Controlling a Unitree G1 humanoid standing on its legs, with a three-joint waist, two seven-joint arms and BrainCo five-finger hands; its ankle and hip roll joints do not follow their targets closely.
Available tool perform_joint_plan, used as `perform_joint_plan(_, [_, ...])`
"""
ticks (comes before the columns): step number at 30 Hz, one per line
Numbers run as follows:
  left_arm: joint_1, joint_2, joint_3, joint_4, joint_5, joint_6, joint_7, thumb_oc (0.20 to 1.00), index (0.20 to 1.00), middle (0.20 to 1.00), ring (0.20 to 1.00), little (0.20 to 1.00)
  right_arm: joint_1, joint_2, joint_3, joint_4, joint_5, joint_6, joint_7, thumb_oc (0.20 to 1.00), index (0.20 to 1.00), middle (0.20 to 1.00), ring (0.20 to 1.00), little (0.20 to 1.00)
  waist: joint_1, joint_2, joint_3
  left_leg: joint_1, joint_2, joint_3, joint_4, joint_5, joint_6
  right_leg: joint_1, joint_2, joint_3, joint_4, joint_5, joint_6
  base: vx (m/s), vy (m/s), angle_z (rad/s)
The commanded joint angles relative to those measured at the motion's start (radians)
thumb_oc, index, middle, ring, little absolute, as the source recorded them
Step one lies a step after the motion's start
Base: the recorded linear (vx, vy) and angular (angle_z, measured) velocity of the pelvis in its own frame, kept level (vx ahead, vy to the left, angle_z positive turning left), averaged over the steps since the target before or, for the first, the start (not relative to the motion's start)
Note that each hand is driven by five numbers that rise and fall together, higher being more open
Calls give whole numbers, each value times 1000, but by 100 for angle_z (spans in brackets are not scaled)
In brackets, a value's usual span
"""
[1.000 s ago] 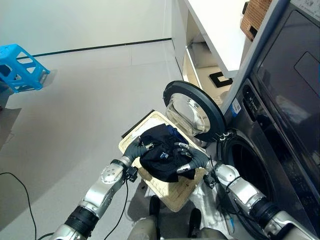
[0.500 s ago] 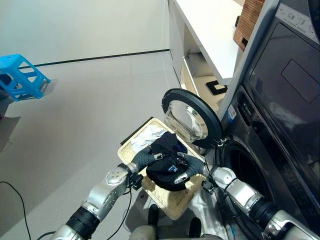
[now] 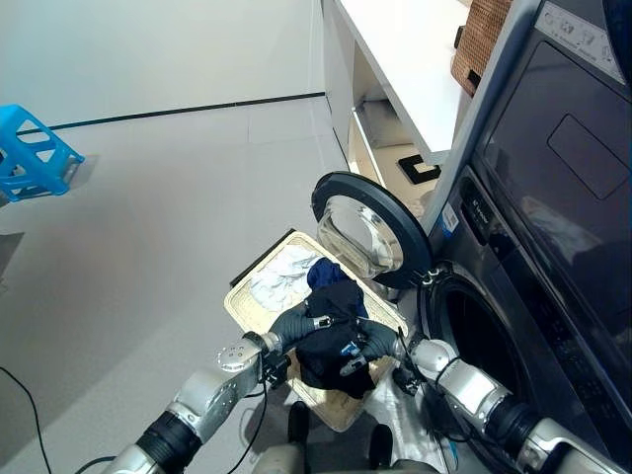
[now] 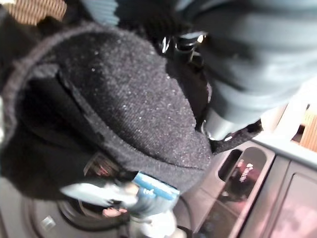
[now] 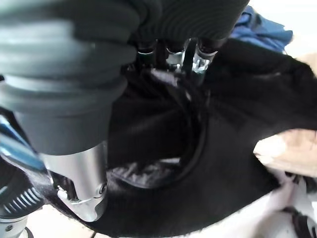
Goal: Put the clothes into the washing machine.
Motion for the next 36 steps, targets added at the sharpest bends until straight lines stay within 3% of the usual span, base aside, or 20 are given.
perform_joint_plan(1, [-97,-113,-42,-63,-165,-33,-29,200,200,200,200,200,-59,83,58,-30,57,6,-3,200,200,200,200,200,-6,-47,15,47,-88,46,21,-128,22,-30,-17,53,-6,6,62,-8,-28,-4])
perform_joint_plan(7, [-82,-154,-52,-46,-328,-50,-2,200,200,200,200,200,-76,117,52,10,92,20,-68,200,200,200,200,200,-4,-50,40,28,-87,57,19,-124,23,-55,-13,57,-14,21,60,-31,-33,-6])
perform_joint_plan(12, [-91,-173,-58,-25,-323,-83,-17,200,200,200,200,200,-93,138,39,51,128,26,-104,200,200,200,200,200,-3,-52,54,17,-86,60,18,-122,22,-68,-11,58,-14,25,59,-39,-29,-8])
perform_joint_plan(17, [-101,-178,-80,-15,-251,-69,-12,200,200,200,200,200,-77,154,16,86,182,4,-136,200,200,200,200,200,-9,-53,63,10,-84,64,19,-121,23,-75,-8,61,-14,29,57,-8,-32,-2])
perform_joint_plan(18, [-107,-175,-90,-6,-208,-66,22,724,724,724,724,724,-73,158,9,97,208,-4,-147,200,200,200,200,200,-10,-54,64,7,-84,65,20,-120,23,-77,-7,59,-14,30,58,-2,-48,-1])
perform_joint_plan(19, [-112,-174,-92,3,-184,-62,42,1000,1000,1000,1000,1000,-72,162,5,102,222,-7,-153,200,200,200,200,200,-11,-54,66,5,-84,65,22,-120,23,-79,-6,59,-12,29,58,-1,-43,-1])
perform_joint_plan(26, [-141,-155,-70,62,37,-88,186,1000,1000,1000,1000,1000,-51,177,-45,132,338,-26,-187,200,200,200,200,200,-22,-46,87,-11,-87,61,34,-118,24,-96,-1,64,-2,29,53,-3,-29,-4])
perform_joint_plan(27, [-149,-136,-46,69,143,-145,266,1000,1000,1000,1000,1000,-40,172,-68,154,380,-23,-179,200,200,200,200,200,-23,-39,97,-20,-87,61,38,-116,23,-103,-2,63,-1,30,51,5,-26,-6])
perform_joint_plan(31, [-165,-94,-6,97,258,-205,407,1000,1000,1000,1000,1000,-40,146,-94,196,383,-1,-158,200,200,200,200,200,-23,-28,114,-39,-87,56,43,-109,15,-117,-3,56,4,31,47,-3,-16,-5])
perform_joint_plan(34, [-169,-74,39,181,289,-196,593,1000,1000,1000,1000,1000,-50,129,-120,281,387,34,-111,200,200,200,200,200,-24,-18,132,-46,-84,61,38,-100,6,-126,-5,45,-1,36,49,0,0,0])
perform_joint_plan(36, [-175,-74,56,217,300,-208,645,1000,1000,1000,1000,1000,-58,129,-126,322,389,33,-96,200,200,200,200,200,-24,-16,139,-51,-83,64,35,-97,4,-134,-7,43,-1,37,49,0,0,0])
